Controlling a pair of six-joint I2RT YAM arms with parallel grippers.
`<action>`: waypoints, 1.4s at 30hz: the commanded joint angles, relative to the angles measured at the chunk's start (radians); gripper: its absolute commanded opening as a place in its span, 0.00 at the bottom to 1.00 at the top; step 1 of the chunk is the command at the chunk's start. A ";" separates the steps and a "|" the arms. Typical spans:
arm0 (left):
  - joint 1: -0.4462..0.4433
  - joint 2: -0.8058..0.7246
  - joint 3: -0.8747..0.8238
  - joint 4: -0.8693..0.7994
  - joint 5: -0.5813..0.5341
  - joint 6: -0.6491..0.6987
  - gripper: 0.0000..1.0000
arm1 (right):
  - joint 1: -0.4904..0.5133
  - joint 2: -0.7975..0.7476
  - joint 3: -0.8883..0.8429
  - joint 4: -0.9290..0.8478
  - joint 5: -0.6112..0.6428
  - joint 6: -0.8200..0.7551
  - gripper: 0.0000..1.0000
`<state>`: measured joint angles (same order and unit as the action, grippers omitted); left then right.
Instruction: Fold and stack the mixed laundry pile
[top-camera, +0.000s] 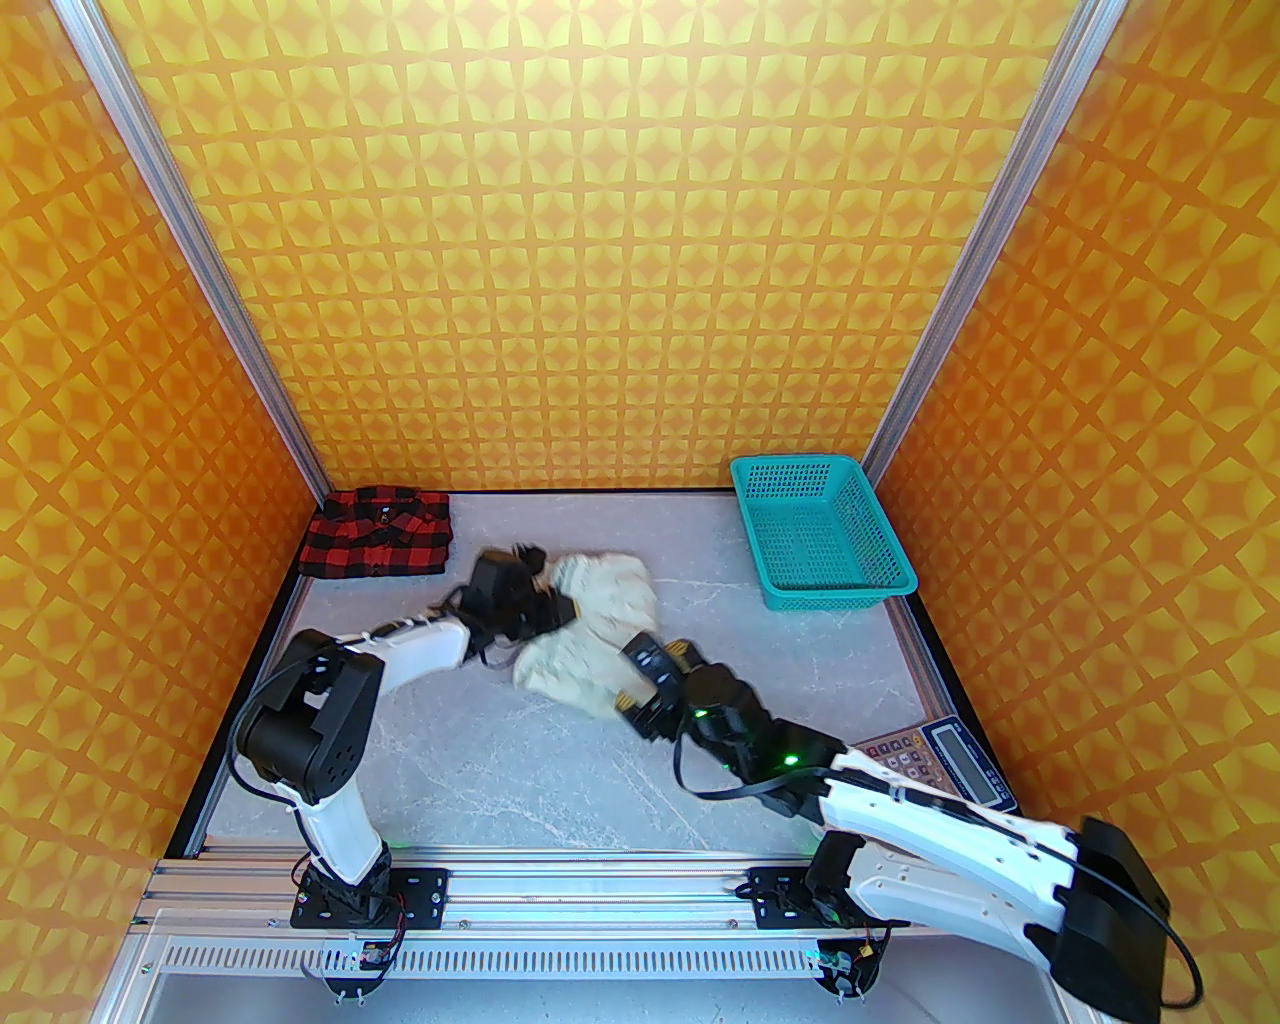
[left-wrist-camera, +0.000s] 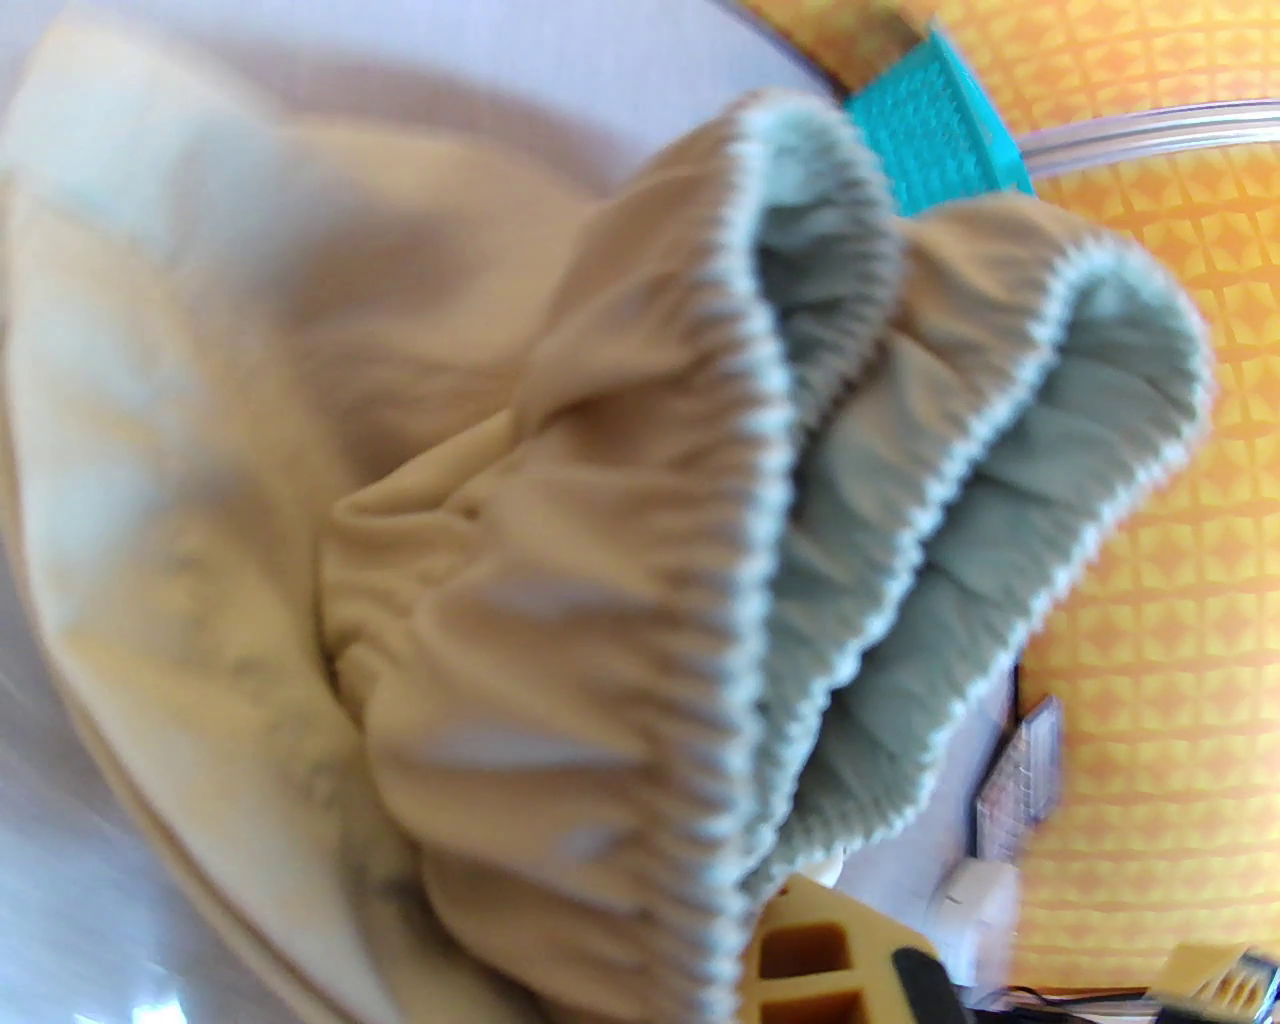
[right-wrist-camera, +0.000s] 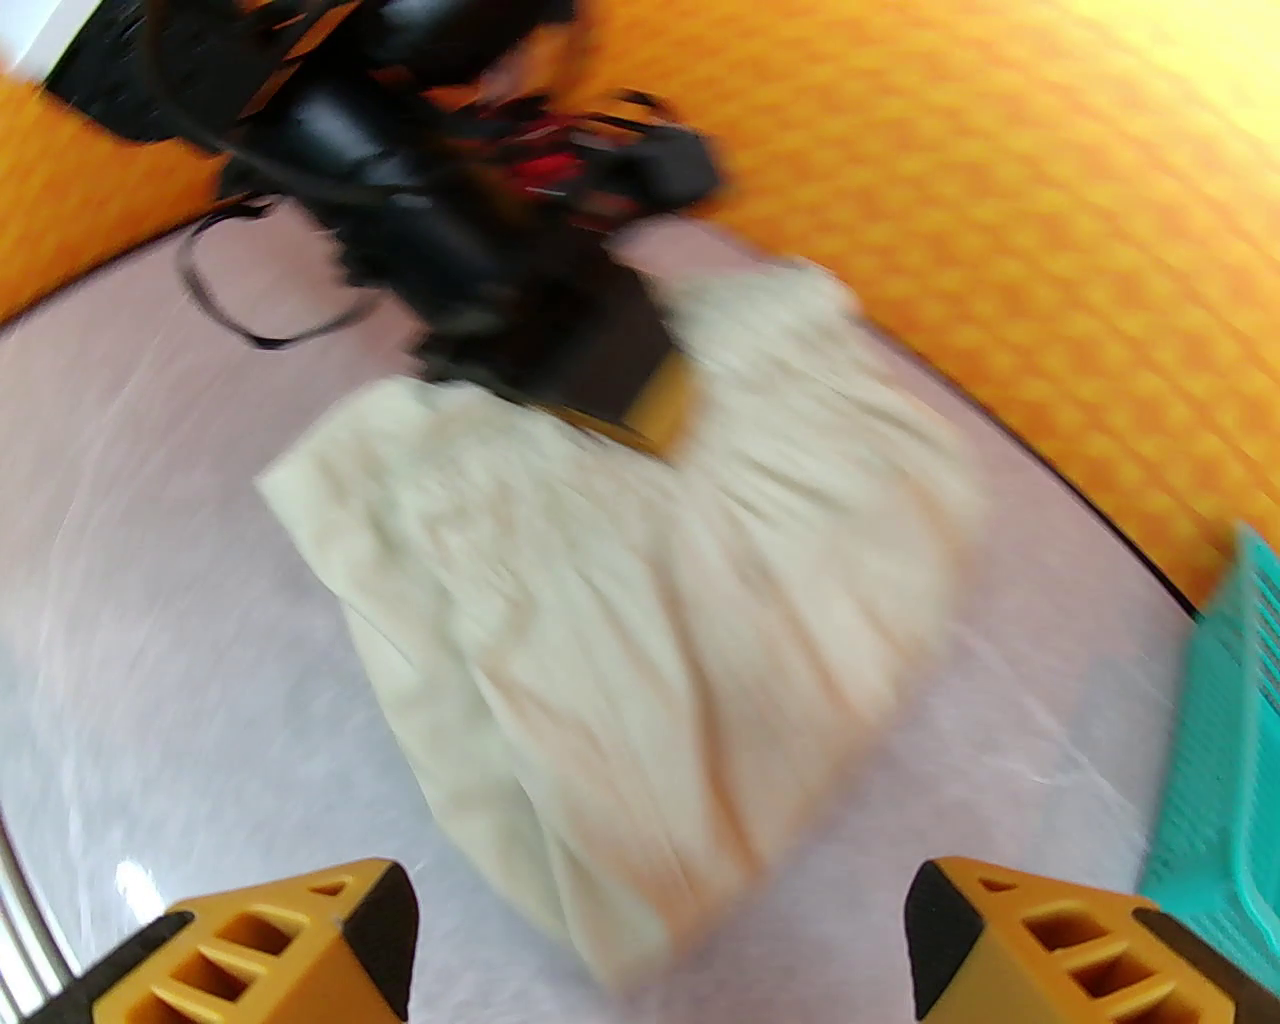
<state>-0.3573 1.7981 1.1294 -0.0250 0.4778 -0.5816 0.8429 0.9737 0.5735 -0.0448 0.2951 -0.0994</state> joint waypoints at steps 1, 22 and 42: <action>0.083 -0.011 0.115 -0.196 -0.037 0.241 0.00 | -0.048 0.014 0.008 0.011 0.042 0.084 0.84; 0.474 0.491 1.191 -0.931 0.200 0.990 0.00 | -0.109 0.209 0.030 0.156 0.006 0.044 0.84; 0.799 0.743 1.332 -0.851 0.282 0.920 0.00 | -0.253 0.408 0.271 -0.002 -0.133 0.066 0.82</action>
<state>0.4141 2.4874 2.4218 -0.9127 0.7288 0.3965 0.6132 1.3777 0.8169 0.0132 0.2008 -0.0566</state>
